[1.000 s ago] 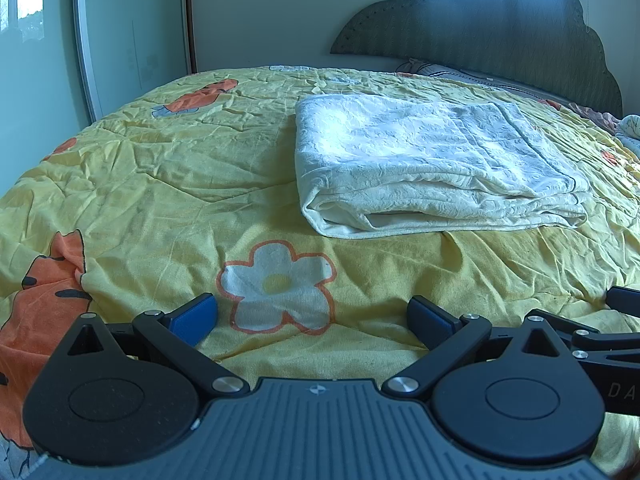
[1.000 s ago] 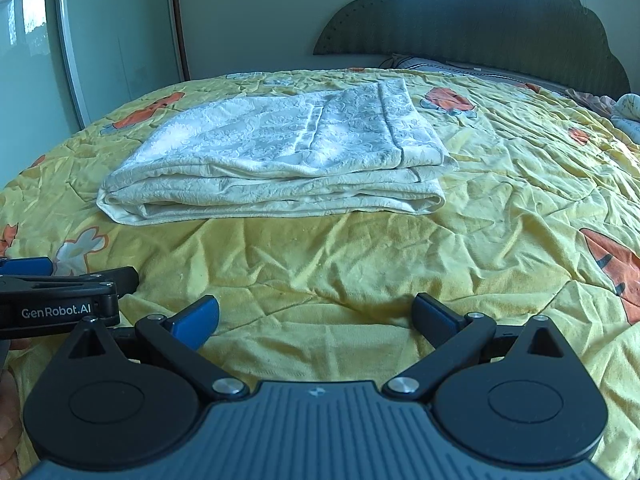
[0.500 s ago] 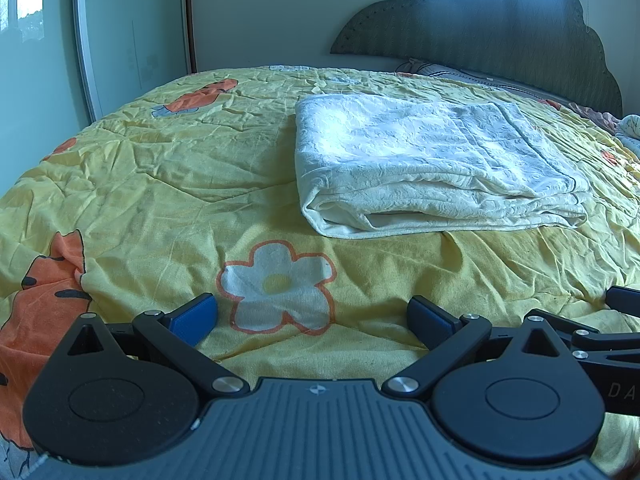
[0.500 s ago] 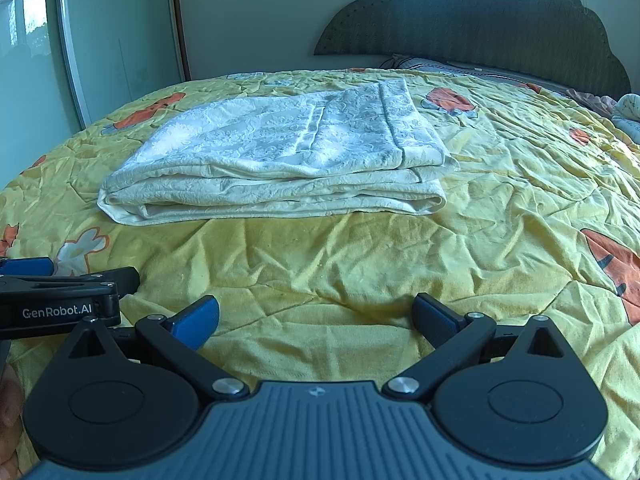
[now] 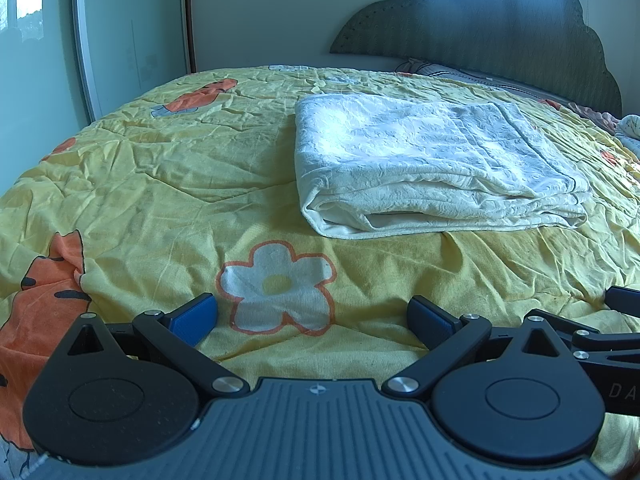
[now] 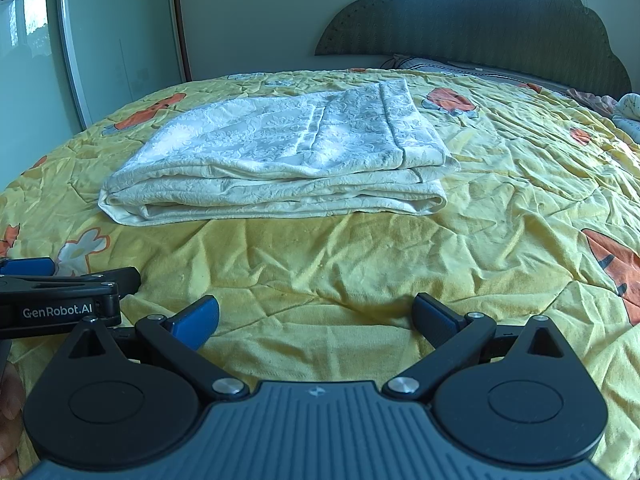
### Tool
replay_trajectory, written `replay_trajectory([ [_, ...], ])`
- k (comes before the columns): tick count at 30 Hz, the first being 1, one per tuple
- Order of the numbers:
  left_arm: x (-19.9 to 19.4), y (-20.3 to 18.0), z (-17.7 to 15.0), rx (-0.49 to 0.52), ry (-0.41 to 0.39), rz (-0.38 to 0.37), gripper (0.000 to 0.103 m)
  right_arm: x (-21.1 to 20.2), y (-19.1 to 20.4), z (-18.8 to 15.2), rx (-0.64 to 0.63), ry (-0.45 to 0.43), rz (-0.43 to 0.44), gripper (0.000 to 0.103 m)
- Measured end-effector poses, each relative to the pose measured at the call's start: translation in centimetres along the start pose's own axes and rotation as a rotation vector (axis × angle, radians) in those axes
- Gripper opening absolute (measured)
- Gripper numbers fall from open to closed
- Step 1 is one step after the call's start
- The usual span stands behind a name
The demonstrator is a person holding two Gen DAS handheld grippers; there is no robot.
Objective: Fold towel
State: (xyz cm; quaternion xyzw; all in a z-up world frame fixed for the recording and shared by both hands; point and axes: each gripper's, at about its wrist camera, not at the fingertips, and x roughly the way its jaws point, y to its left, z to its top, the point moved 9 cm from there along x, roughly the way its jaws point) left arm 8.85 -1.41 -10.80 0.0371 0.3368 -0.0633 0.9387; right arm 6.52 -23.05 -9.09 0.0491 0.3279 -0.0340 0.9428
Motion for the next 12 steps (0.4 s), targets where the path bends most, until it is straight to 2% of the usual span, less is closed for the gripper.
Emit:
replay_trajectory([
  [12,0.03,-0.01,0.01,-0.001,0.0,-0.001,0.103,-0.02,0.0,0.0,-0.002,0.001,-0.002,0.103],
])
